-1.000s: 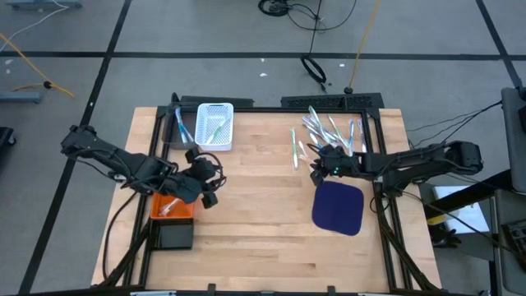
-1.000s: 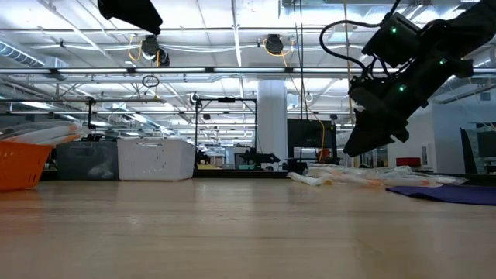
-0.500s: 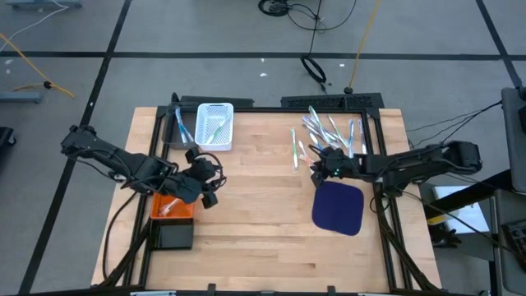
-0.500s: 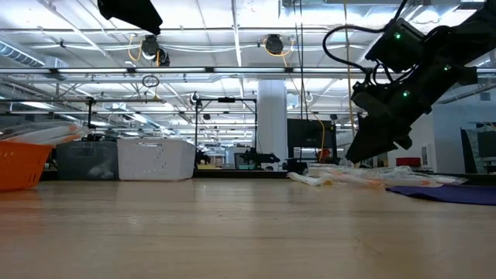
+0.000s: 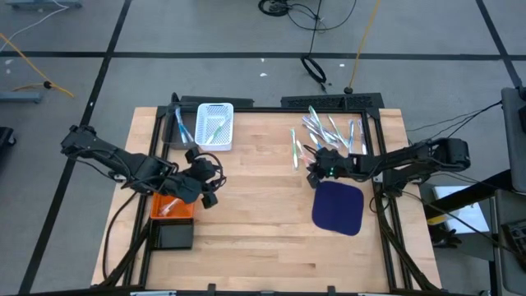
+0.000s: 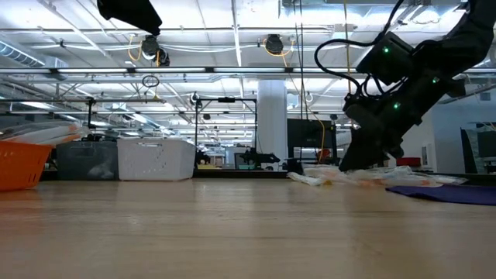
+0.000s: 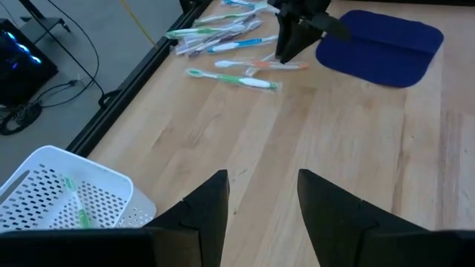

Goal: Pick & Place Toothbrushes
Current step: Put the orange toothbrush into the orange bin

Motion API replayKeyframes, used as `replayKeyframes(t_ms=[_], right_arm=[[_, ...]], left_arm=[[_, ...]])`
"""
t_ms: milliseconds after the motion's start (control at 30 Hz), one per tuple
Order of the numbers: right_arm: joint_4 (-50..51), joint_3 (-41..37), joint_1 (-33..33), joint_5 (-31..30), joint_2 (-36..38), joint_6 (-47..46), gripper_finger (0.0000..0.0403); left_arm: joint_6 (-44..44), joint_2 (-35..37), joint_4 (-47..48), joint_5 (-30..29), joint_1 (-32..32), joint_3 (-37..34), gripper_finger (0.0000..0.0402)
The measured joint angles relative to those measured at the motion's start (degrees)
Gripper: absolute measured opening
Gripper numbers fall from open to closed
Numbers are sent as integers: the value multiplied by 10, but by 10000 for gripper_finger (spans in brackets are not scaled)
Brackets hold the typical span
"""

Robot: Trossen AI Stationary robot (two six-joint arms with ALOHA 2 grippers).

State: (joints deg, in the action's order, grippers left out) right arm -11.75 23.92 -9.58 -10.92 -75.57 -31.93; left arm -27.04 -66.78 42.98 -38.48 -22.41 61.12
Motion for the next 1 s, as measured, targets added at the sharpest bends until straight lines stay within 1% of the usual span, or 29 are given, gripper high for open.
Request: replayKeyframes(t_ms=[100,133,200,333,467,667,767,1000], right_arm=[[11,0,-2,6,0,1,18],[16,0,-3,5,0,5,10],[22,0,-5,5,0,3,6],[28,0,-6,-21,3,10,1],[20,8,0,-26,27,28,1],[-63,11,43,-26,90,76,0],[-97,11,72,-25,117,101,0],[-183,11,135,-25,141,158,0]], left_arm=[[0,0,0,0,0,0,163],[0,0,0,0,0,0,163],[0,0,0,0,0,0,163],[0,0,0,0,0,0,163],[-2,0,0,0,0,0,163],[-14,0,-6,-1,0,0,163],[-16,0,-24,-1,0,0,163],[24,0,-86,-3,0,0,163]])
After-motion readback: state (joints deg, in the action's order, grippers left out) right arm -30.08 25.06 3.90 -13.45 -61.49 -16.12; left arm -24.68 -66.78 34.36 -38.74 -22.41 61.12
